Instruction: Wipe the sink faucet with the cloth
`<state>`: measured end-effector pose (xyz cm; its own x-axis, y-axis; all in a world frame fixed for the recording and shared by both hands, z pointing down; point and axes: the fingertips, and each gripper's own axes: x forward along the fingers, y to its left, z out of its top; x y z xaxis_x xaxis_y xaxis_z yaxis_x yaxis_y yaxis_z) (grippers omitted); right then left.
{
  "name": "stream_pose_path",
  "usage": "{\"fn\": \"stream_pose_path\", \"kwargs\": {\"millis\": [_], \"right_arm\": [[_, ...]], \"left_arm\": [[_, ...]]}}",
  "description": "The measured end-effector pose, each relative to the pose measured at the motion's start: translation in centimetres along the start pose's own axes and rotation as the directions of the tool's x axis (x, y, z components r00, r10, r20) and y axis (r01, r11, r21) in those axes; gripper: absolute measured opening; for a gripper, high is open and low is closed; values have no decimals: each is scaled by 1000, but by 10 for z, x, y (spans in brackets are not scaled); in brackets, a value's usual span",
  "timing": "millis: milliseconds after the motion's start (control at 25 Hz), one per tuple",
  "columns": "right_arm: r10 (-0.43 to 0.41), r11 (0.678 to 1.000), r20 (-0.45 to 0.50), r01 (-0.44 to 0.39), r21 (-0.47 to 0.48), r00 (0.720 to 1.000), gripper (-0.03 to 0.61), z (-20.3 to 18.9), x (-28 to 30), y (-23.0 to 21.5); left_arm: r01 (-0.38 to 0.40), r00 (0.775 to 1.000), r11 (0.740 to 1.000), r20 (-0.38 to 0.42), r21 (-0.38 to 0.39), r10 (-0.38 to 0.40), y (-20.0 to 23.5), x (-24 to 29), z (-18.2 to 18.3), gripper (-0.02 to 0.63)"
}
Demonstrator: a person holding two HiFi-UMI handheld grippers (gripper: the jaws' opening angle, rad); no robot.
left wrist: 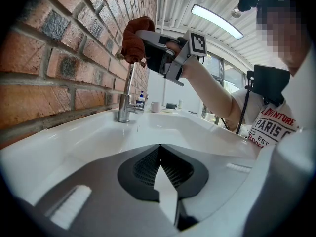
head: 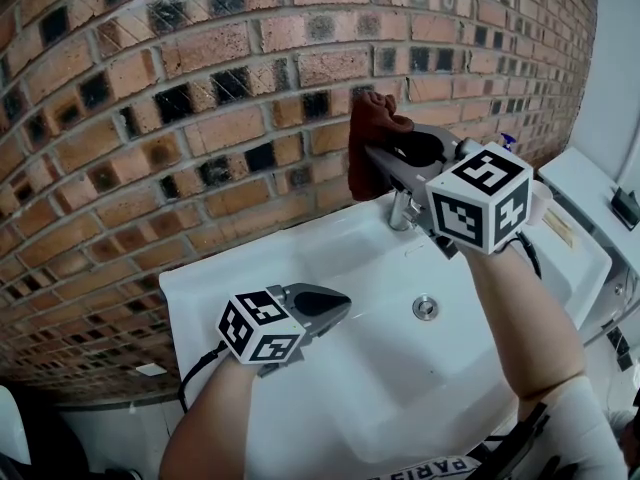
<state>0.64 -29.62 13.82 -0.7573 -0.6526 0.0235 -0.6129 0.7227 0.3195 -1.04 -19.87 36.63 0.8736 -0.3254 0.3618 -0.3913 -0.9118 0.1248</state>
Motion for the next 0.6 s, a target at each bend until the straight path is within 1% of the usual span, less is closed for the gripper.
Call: {"fn": "stream_pose_path", "kwargs": {"millis": [280, 600], "right_arm": [[-81, 996, 28, 80, 25, 996, 94, 7, -18, -36], [-178, 981, 29, 175, 81, 984, 94, -10, -35, -75]], "left_arm": [[1, 1000, 1000, -1, -1, -1, 0, -1, 0, 6], [1, 1000, 1000, 0, -1, -1, 1, -1, -1, 6]]}}
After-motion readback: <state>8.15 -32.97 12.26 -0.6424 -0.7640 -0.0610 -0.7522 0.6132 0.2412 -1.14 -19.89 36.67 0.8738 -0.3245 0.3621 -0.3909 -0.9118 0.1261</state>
